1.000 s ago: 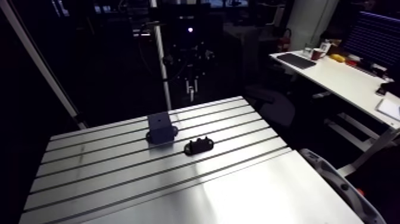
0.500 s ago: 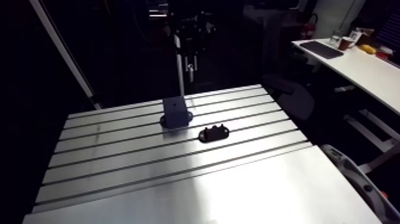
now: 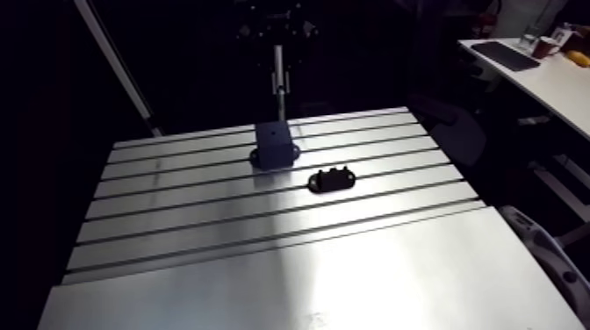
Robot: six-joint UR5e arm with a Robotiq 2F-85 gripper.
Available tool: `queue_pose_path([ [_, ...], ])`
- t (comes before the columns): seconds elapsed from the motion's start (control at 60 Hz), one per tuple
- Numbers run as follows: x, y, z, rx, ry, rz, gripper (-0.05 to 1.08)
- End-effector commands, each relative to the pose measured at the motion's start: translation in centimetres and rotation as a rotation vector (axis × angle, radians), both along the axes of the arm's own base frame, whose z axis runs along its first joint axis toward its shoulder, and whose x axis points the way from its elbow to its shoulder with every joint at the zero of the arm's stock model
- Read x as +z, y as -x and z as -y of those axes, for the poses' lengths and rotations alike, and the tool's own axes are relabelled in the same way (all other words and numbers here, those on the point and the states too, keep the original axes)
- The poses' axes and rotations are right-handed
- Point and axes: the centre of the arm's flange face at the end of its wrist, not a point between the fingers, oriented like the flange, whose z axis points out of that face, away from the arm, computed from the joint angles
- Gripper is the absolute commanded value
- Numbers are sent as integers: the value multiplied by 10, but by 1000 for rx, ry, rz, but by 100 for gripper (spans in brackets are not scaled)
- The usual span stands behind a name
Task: Pick up the M10 bolt and insert it into the hole until fully seated.
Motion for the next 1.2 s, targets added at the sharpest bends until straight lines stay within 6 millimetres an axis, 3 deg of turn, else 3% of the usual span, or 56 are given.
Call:
queue_pose_path([
  [0.017,-7,3,4,-15,6,6,107],
  [0.25,-23,8,4,-25,20,27,107],
  [0.9,-28,21,6,-17,18,22,107],
  [1.2,-33,26,17,0,17,32,107],
])
